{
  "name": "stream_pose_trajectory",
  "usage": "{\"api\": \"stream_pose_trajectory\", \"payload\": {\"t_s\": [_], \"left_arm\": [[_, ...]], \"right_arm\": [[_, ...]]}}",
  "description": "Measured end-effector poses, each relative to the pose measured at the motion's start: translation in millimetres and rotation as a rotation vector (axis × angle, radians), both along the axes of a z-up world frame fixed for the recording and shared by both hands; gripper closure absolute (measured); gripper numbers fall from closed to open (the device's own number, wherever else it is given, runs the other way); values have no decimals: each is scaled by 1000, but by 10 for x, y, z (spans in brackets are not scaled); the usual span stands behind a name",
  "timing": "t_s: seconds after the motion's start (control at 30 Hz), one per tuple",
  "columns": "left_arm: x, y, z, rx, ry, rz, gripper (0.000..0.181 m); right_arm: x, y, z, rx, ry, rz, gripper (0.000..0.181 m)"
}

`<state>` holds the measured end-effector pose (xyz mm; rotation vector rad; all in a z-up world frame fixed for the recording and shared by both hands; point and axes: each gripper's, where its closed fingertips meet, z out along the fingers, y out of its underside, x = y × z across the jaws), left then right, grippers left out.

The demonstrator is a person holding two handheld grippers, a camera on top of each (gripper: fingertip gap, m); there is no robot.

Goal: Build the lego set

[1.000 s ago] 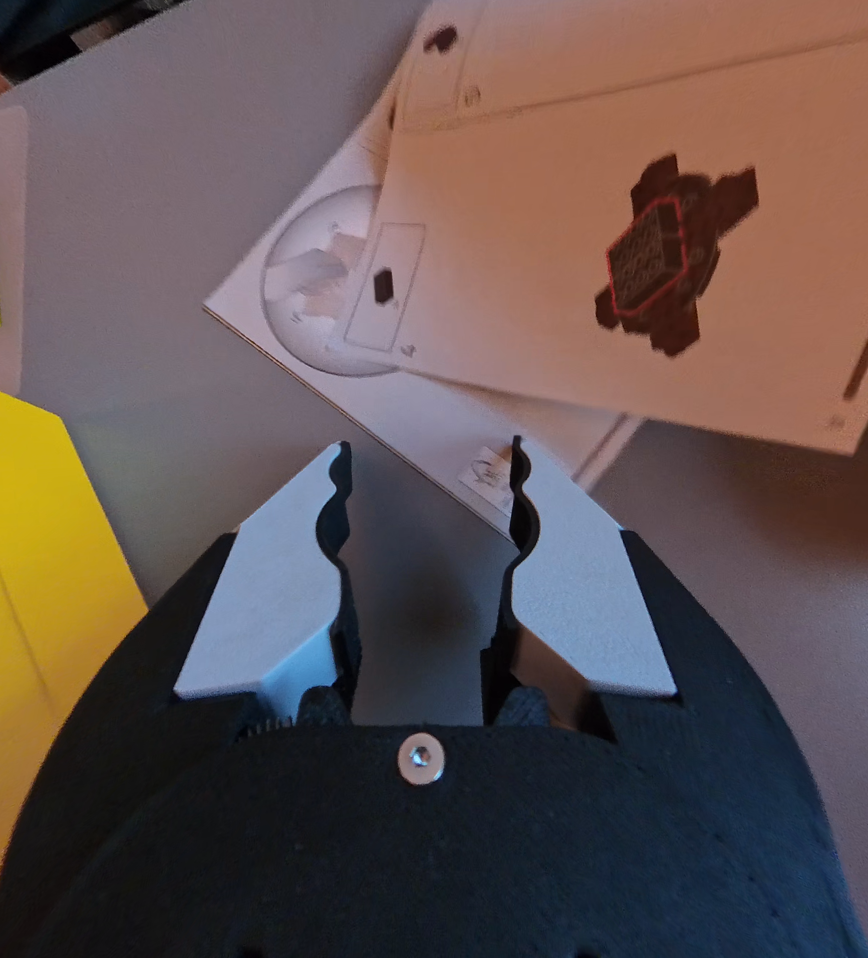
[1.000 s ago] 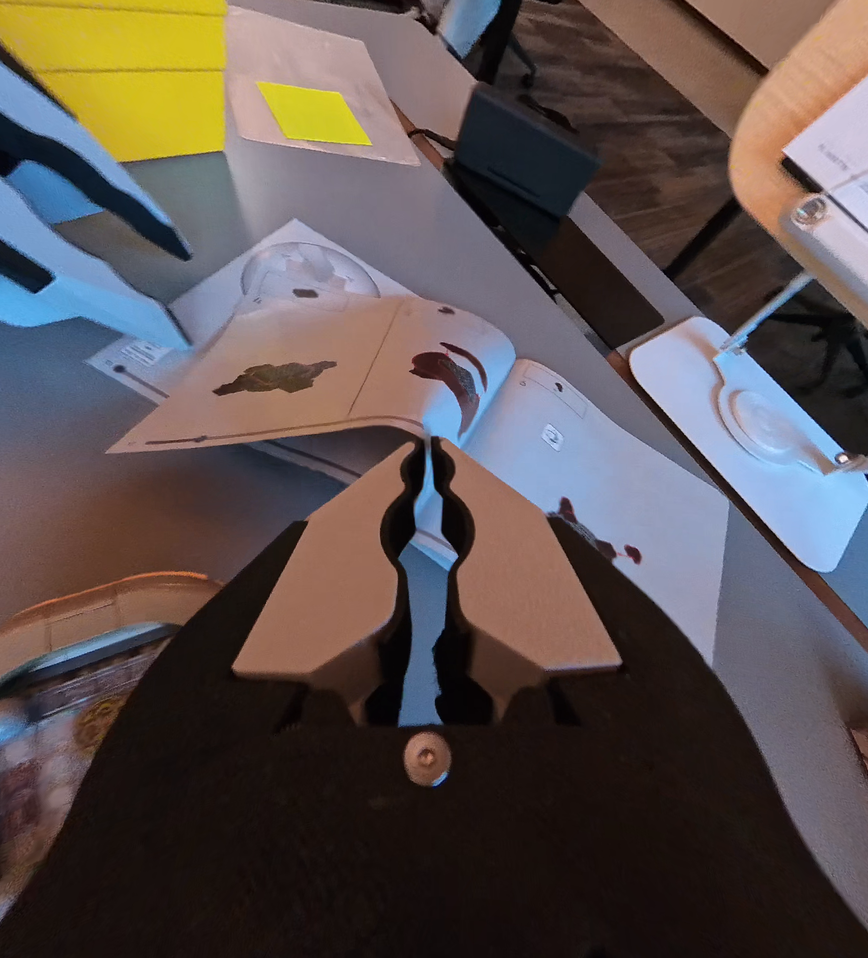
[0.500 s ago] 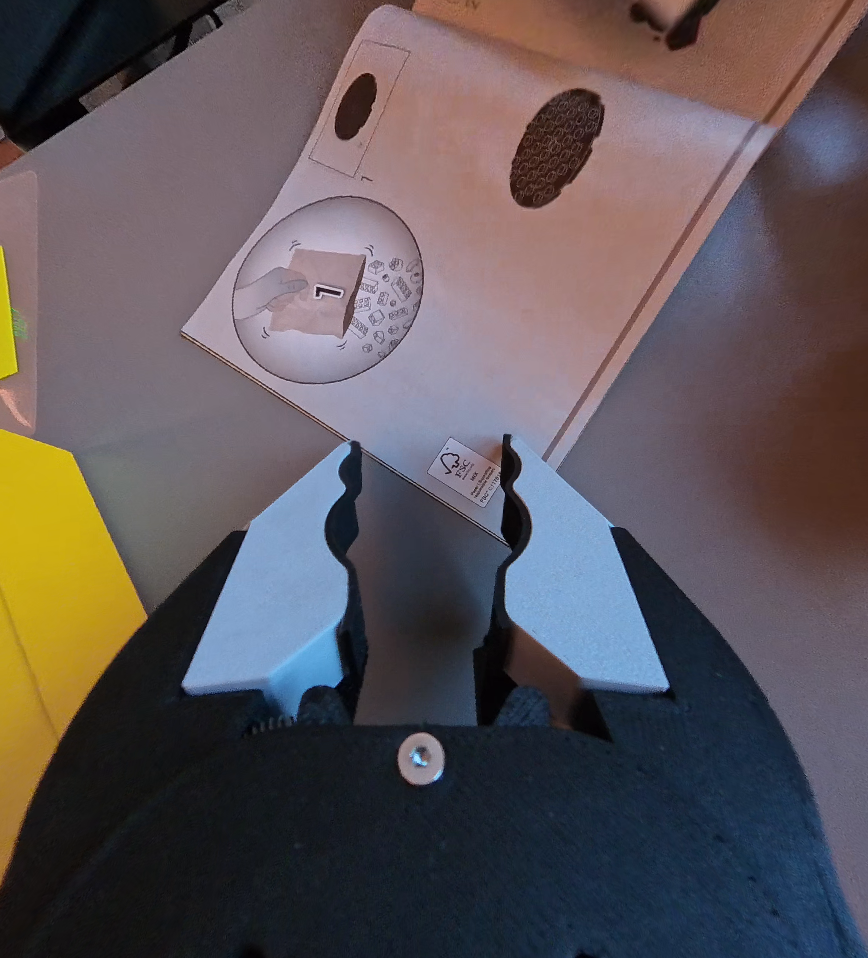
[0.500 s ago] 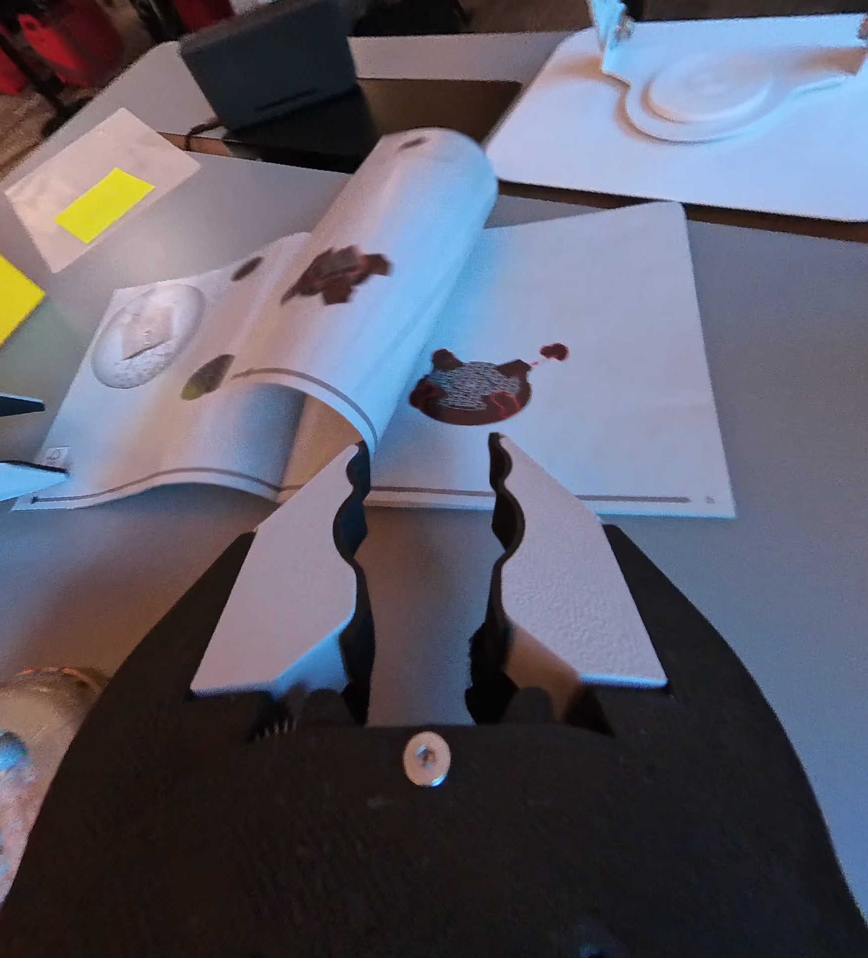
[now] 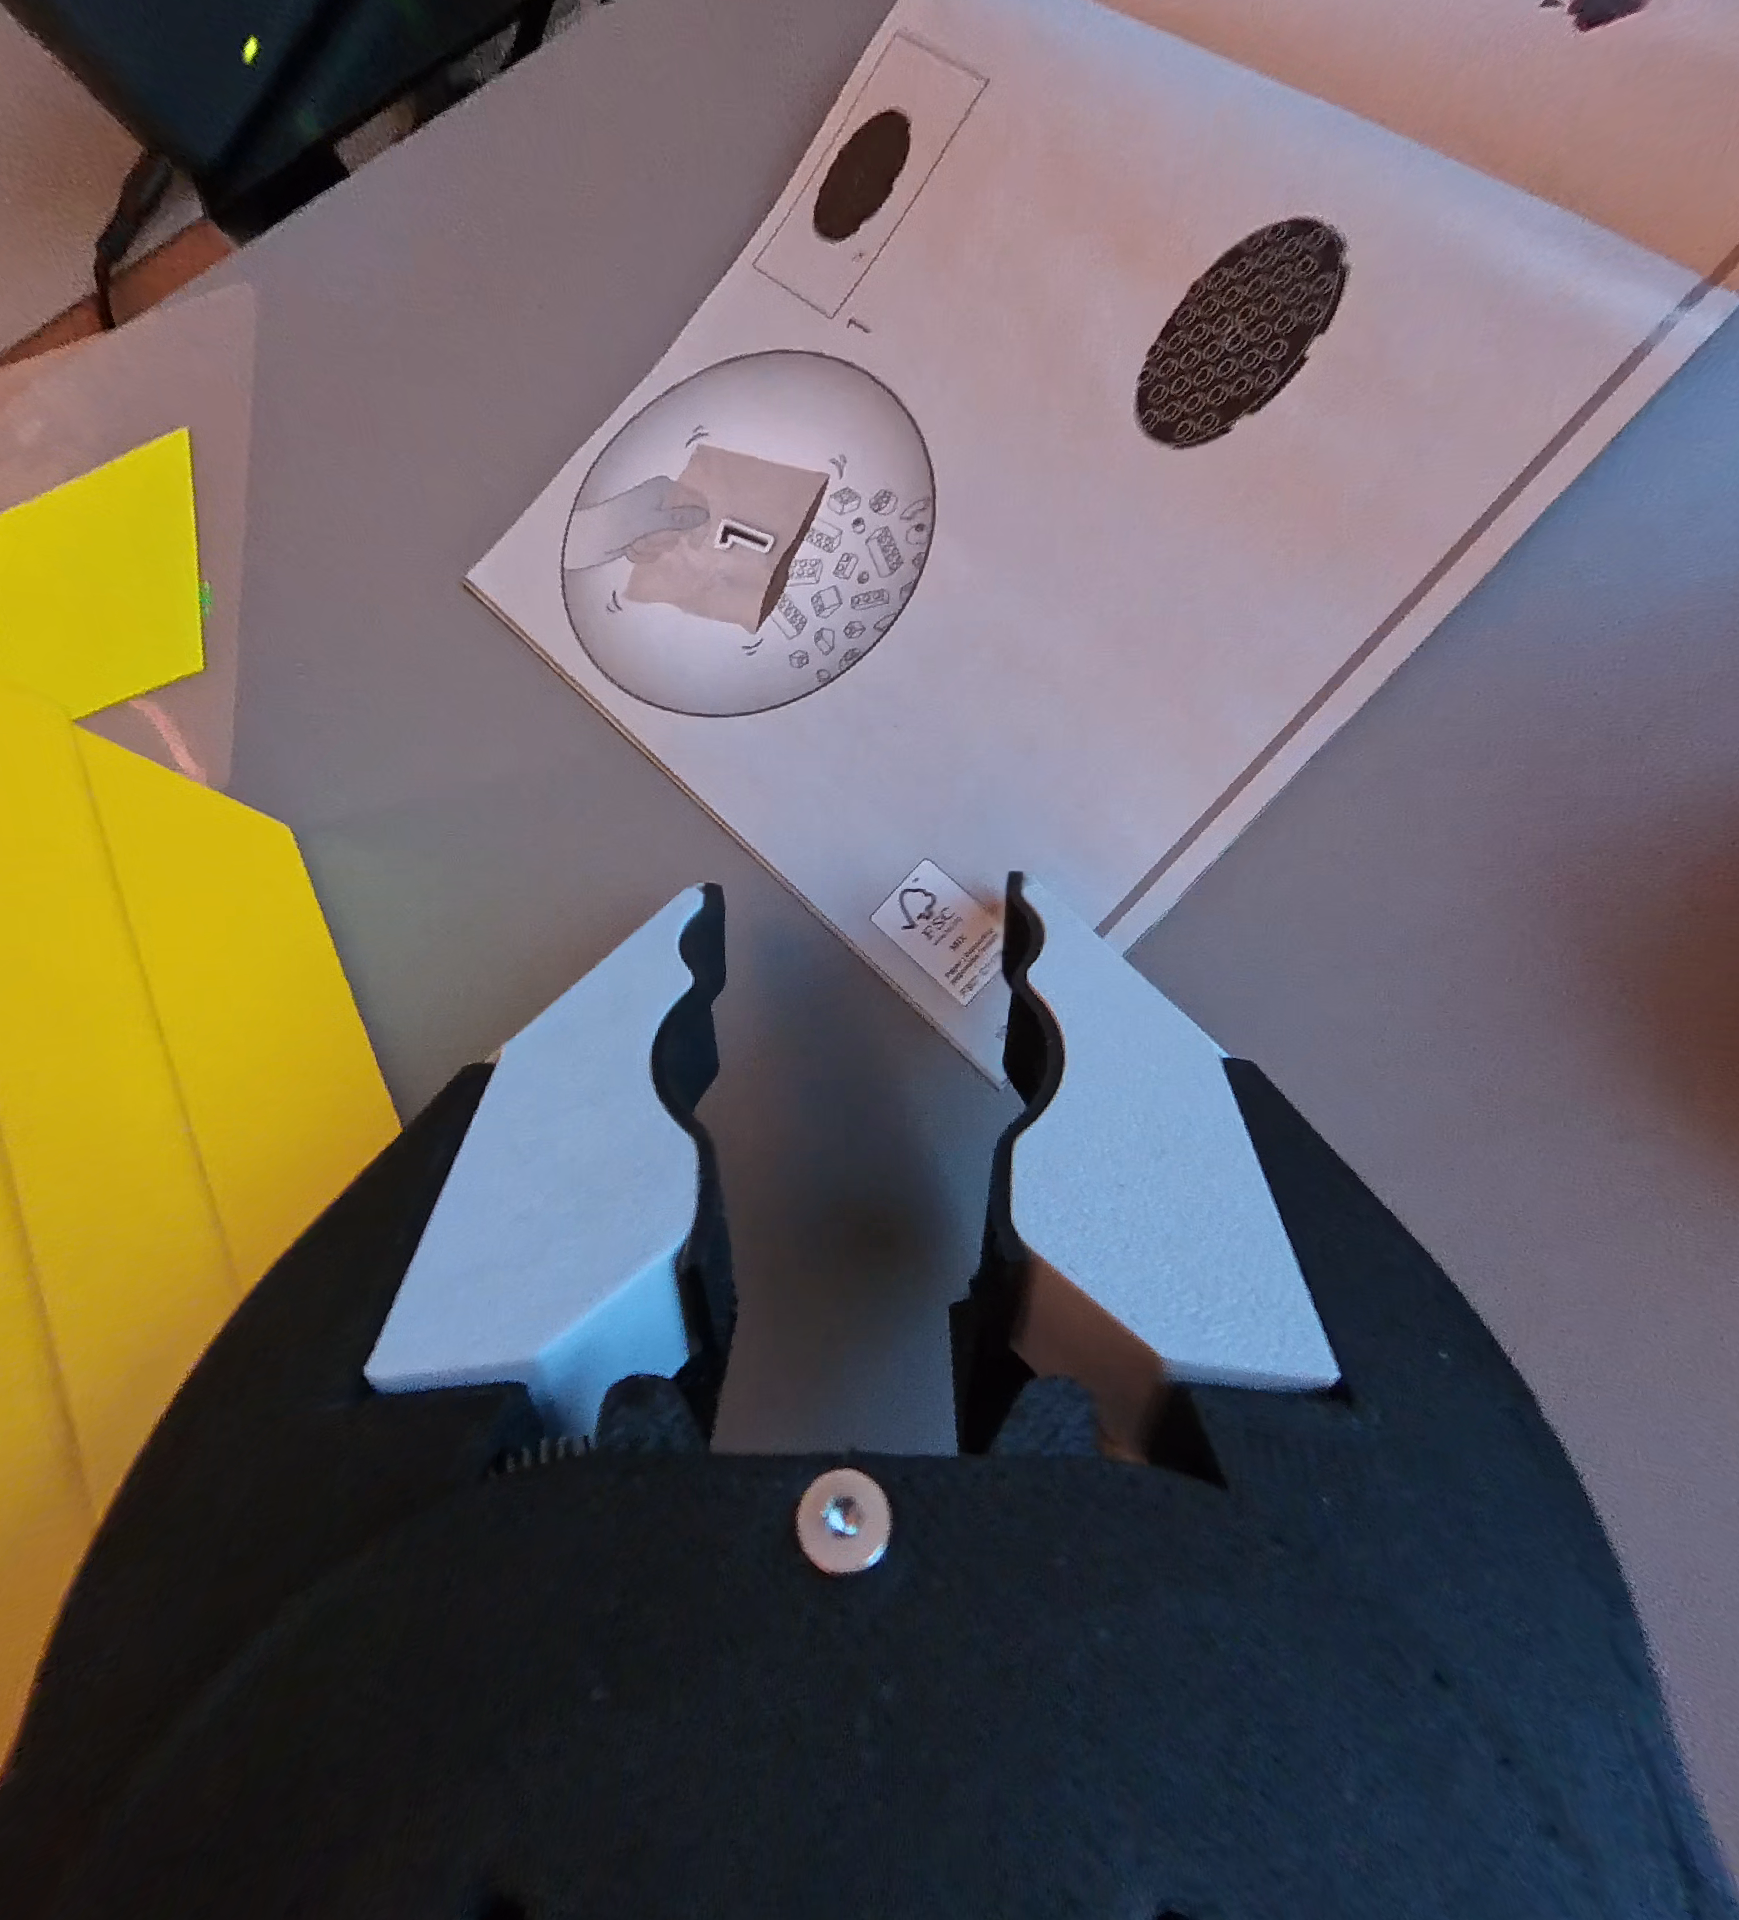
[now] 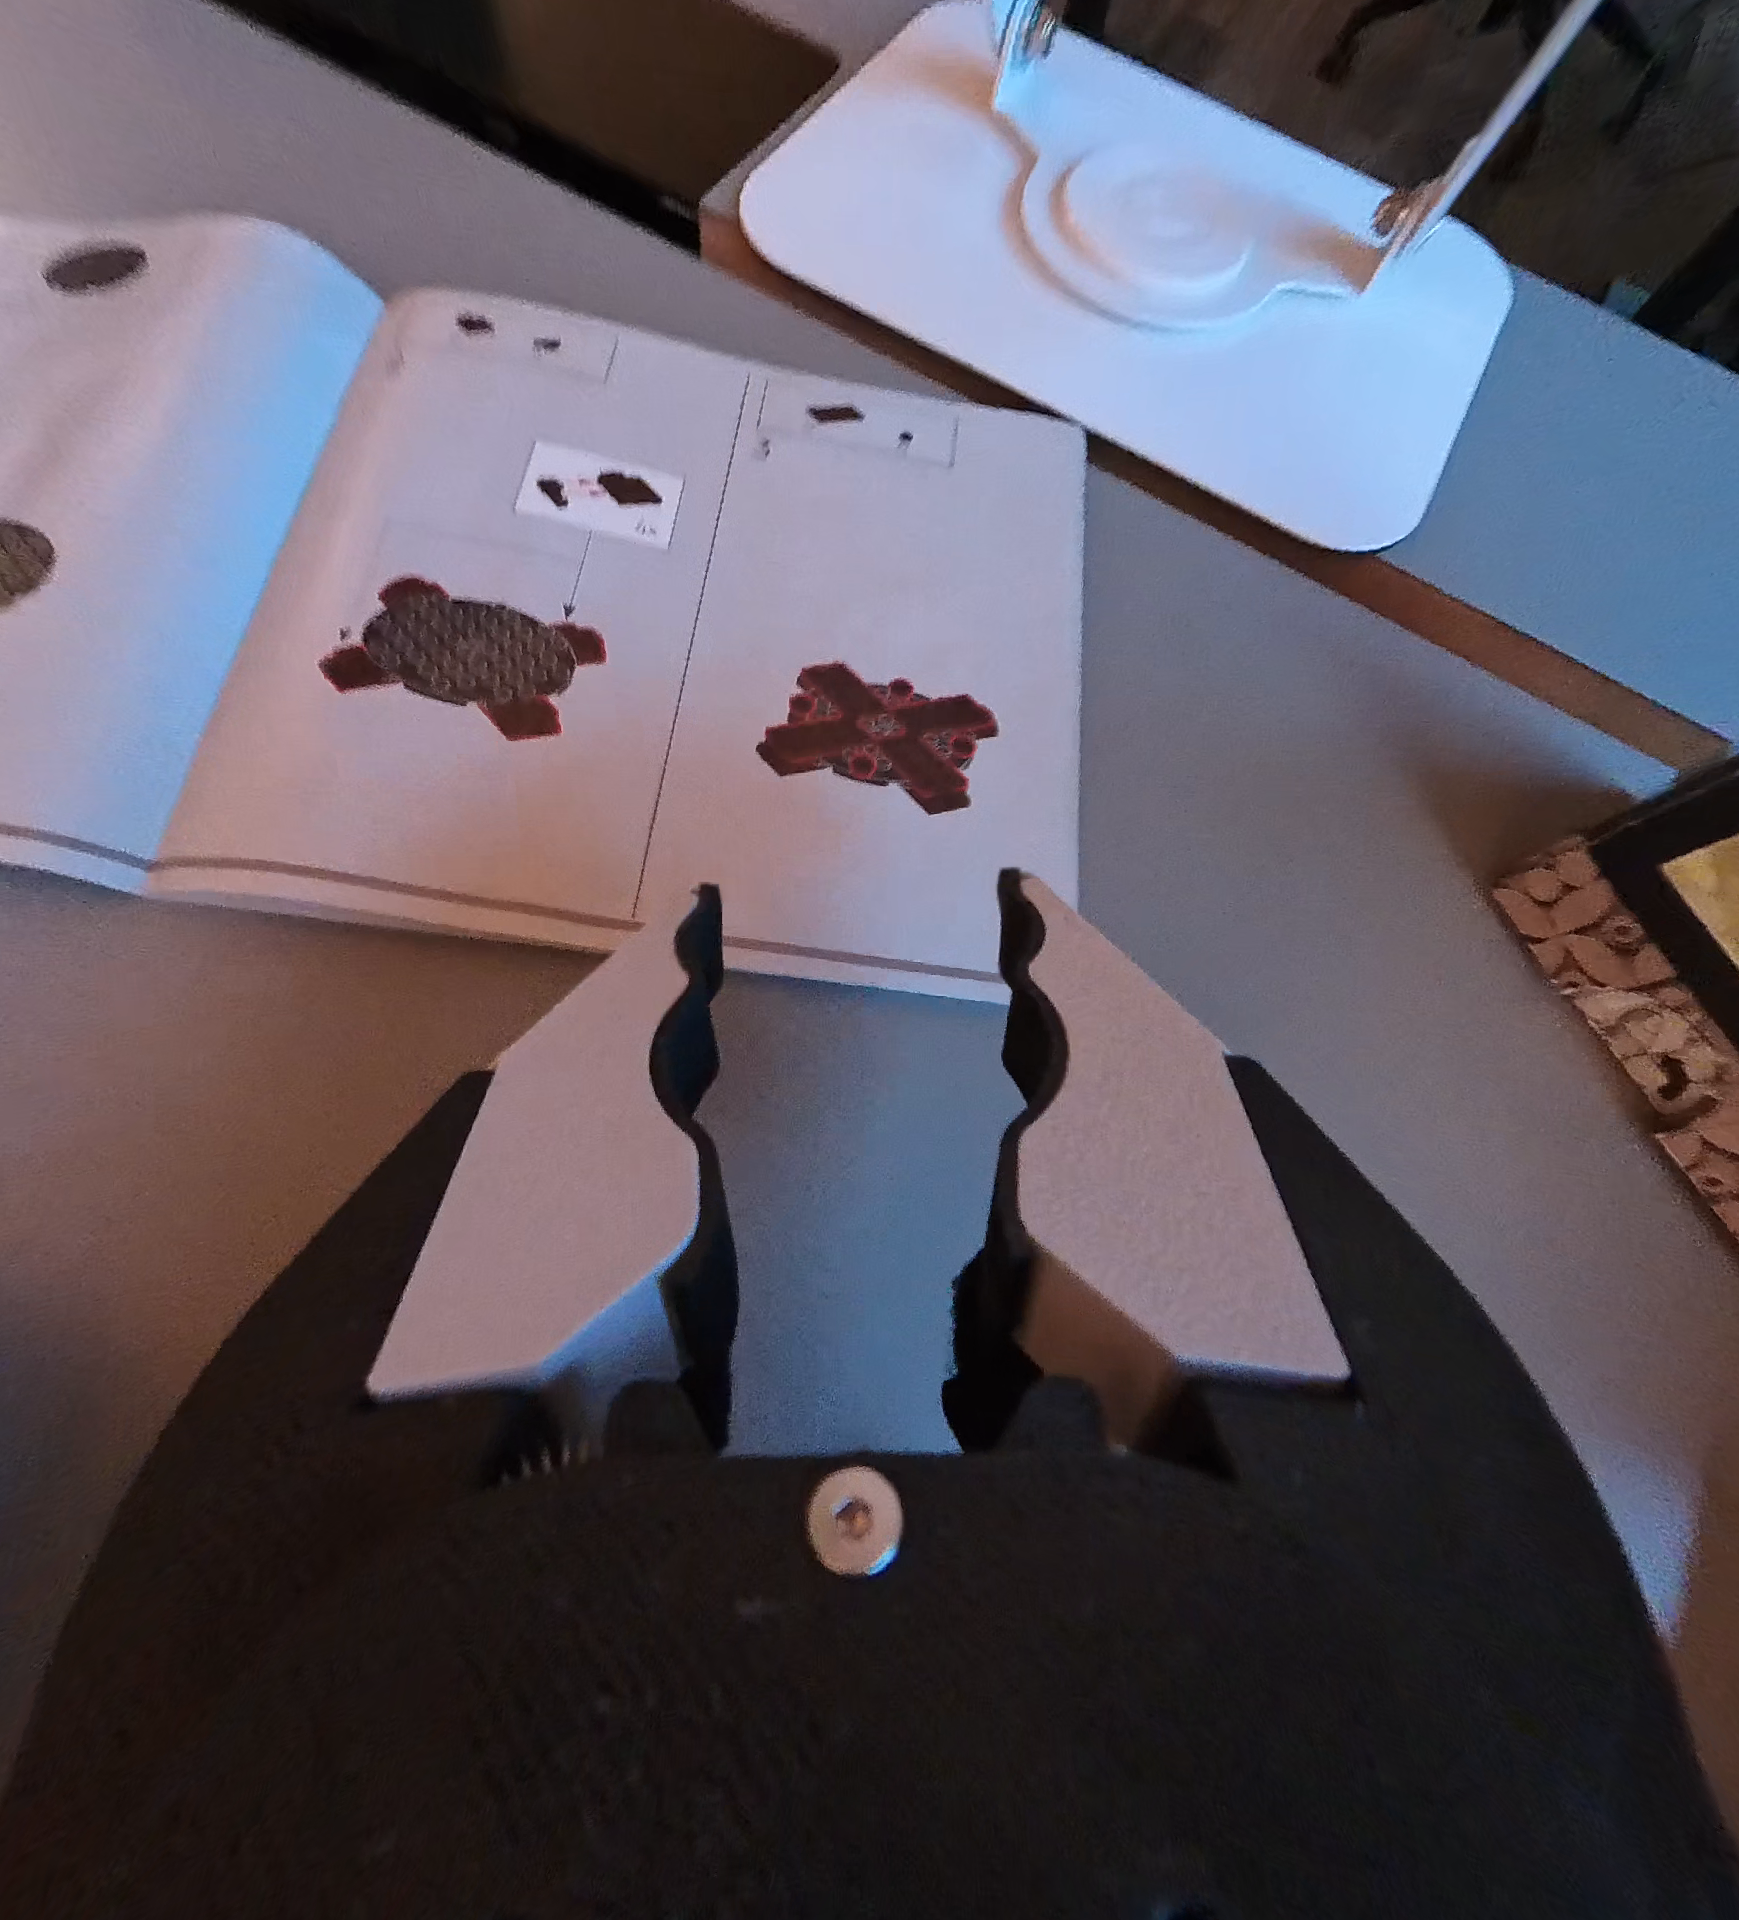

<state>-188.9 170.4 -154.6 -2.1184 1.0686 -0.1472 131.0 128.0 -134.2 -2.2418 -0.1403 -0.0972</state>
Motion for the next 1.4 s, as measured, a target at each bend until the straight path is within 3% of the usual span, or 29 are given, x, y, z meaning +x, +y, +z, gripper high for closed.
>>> {"api": "stream_pose_trajectory", "payload": {"t_s": [0.2, 0.5, 0.83, 0.93, 0.97, 1.03, 1.1, 1.13, 1.17, 1.23, 1.33, 1.4], "left_arm": [[158, -102, -7, 28, 17, -87, 130], [48, -47, -40, -68, -37, 12, 127], [-166, 236, 15, 97, 97, 153, 141], [-74, 267, 162, 159, 38, 137, 143], [11, 238, 276, 188, -25, 106, 144], [194, 113, 573, 265, -165, 21, 143], [415, -154, 872, 317, -330, -112, 134], [534, -330, 995, 318, -419, -189, 126], [661, -535, 1094, 300, -504, -282, 115], [874, -947, 1199, 252, -612, -483, 97], [1061, -1312, 1109, 202, -599, -662, 89], [1146, -1488, 993, 134, -577, -740, 82]], "right_arm": [[-26, 30, -190, -74, -74, 38, 134], [-146, -61, -250, -145, 88, 23, 150], [-337, -209, -263, -232, 117, 48, 145], [-386, -282, -149, -297, 151, 105, 139], [-433, -344, 23, -310, 175, 135, 139], [-622, -427, 622, -189, 215, 240, 138], [-865, -564, 1152, -23, 186, 364, 119], [-999, -662, 1256, 15, 165, 419, 110], [-1120, -760, 1239, 14, 137, 467, 103], [-1262, -972, 938, -105, 89, 537, 85], [-1368, -1207, 538, -156, 135, 599, 75], [-1381, -1346, 457, -95, 155, 633, 74]]}}
